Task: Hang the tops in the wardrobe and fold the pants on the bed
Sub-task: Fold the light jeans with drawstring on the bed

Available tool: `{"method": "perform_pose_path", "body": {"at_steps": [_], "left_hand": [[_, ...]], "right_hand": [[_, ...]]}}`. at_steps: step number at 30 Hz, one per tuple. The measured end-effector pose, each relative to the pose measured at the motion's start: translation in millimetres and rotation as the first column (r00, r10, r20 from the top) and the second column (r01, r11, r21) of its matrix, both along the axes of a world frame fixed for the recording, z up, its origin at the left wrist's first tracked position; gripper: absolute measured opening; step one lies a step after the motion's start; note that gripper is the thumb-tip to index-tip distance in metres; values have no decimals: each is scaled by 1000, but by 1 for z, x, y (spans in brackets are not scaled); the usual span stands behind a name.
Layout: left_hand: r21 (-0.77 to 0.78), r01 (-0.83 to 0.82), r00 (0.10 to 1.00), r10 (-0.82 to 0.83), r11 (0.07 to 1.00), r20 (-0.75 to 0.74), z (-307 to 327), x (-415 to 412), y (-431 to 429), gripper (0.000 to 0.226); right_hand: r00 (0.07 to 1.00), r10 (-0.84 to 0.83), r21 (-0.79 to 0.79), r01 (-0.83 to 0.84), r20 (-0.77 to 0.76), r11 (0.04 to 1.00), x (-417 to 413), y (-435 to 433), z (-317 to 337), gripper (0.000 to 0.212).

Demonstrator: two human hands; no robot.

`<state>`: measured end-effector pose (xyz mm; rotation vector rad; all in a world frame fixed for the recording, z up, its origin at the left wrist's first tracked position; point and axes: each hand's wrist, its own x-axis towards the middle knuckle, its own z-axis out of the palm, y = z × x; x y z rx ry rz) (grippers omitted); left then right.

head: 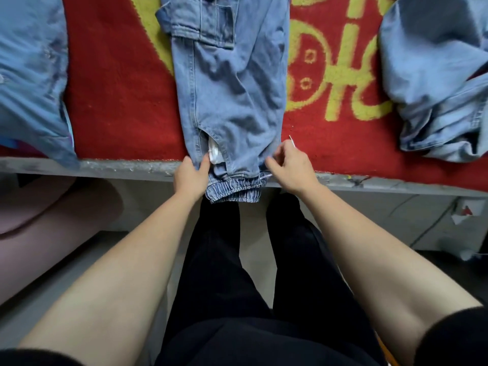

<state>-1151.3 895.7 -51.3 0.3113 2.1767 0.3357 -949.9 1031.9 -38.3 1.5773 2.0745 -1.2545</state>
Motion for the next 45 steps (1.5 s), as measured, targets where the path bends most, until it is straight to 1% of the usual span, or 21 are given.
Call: {"method": "perform_pose_path", "body": {"at_steps": [2, 4, 5, 7, 9, 10, 12, 15, 18, 21, 24, 26, 28, 30, 32, 38, 39, 42, 43, 44, 45], "left_hand": [[2, -16, 1000, 16, 1000, 4, 3, 2, -2, 32], [15, -11, 1000, 11, 1000, 11, 5, 2, -3, 20], [13, 4, 1000, -4, 1000, 16, 6, 1, -3, 16], [-30, 48, 998, -47, 998, 34, 7, -4, 0, 18], [-82, 70, 994, -63, 994, 89, 8, -12, 6, 20], [-97, 66, 992, -55, 993, 113, 10, -17, 11, 21], [-94, 28, 994, -18, 995, 109, 16, -28, 23, 26], [-8, -31, 1000, 31, 999, 2, 26, -49, 52, 33], [96, -38, 997, 45, 995, -69, 32, -83, 92, 43], [164, 44, 992, -24, 986, -122, 30, -121, 139, 46], [255, 157, 968, -98, 954, -231, 26, -153, 186, 47], [315, 269, 933, -165, 910, -320, 21, -168, 214, 48], [288, 408, 884, -296, 867, -362, 12, -177, 237, 51], [159, 508, 839, -446, 846, -312, 1, -181, 252, 57], [41, 548, 815, -523, 835, -247, -8, -182, 260, 59], [-79, 554, 822, -560, 829, -101, 3, -189, 277, 61], [-96, 546, 829, -553, 832, -78, 7, -189, 282, 62], [-141, 508, 860, -510, 850, 25, 18, -191, 298, 57], [-169, 506, 859, -513, 846, 4, 22, -194, 305, 52], [-195, 495, 851, -517, 847, -87, 25, -199, 314, 44], [-209, 468, 831, -508, 859, -228, 28, -206, 325, 40]], "right_hand": [[999, 46, -68, -47, -16, 997, -4, -18, 3, 23], [996, 89, -43, -90, -27, 995, -6, -31, 2, 23], [989, 149, -38, -149, -8, 988, -7, -34, 1, 24], [963, 264, -78, -261, 43, 962, -8, -31, 1, 26], [944, 310, -78, -302, 115, 950, -15, -15, 3, 27], [941, 299, -43, -296, 158, 954, -20, -4, 5, 29], [967, 173, 51, -185, 188, 981, -34, 20, 10, 31], [986, -57, 159, 31, 160, 987, -60, 61, 18, 34], [984, -130, 217, 102, 118, 971, -90, 102, 27, 36], [984, -162, 277, 135, 75, 951, -120, 143, 27, 36], [991, -136, 362, 125, 4, 924, -147, 179, 17, 41], [999, -45, 452, 52, -27, 891, -162, 199, 7, 44], [994, 107, 499, -102, 19, 861, -172, 216, -9, 47], [946, 281, 463, -325, 164, 825, -174, 229, -27, 51], [880, 388, 397, -471, 274, 788, -172, 237, -42, 54], [767, 538, 311, -636, 350, 706, -181, 260, -25, 55], [768, 543, 283, -634, 339, 720, -184, 268, -17, 52], [818, 507, 114, -551, 270, 827, -207, 300, 7, 39], [834, 482, 70, -516, 269, 853, -218, 313, 13, 36], [864, 432, 52, -460, 259, 887, -230, 327, 18, 34], [912, 343, 62, -365, 223, 929, -242, 342, 22, 32]]}}
